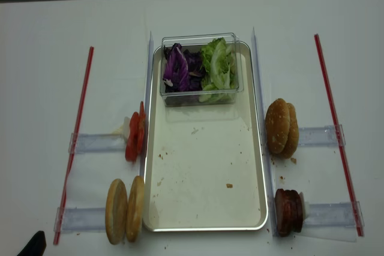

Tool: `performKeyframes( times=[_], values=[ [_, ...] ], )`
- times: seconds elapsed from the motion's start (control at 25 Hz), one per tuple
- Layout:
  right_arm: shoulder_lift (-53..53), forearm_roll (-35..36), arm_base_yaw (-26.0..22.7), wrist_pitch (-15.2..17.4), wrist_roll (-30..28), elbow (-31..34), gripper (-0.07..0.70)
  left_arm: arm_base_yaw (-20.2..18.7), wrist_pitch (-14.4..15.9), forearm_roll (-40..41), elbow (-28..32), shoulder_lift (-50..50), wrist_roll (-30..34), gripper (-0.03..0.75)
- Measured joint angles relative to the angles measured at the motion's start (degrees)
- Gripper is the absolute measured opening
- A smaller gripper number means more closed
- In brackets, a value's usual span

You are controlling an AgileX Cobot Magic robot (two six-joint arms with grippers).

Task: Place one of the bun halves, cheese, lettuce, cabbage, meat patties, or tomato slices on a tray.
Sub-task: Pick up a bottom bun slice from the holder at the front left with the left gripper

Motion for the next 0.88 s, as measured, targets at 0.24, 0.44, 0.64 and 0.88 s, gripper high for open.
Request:
performKeyframes(
  times=[0.24,0.44,0.64,0.88],
  values=[
    [0.00,0.00,0.00,0.00,0.00,0.00,0.692,0.00,0.00,0.00,0.00,0.00,0.05,0.655],
    [0.00,0.00,0.00,0.00,0.00,0.00,0.692,0.00,0.00,-0.24,0.00,0.00,0.86,0.655],
    [0.00,0.00,0.00,0.00,0.00,0.00,0.692,0.00,2.48,-0.31,-1.59,3.77,1.47,0.655],
    [0.00,0.00,0.00,0.00,0.00,0.00,0.692,0.00,4.85,-0.44,-6.58,14.82,1.32,0.655]
  ],
)
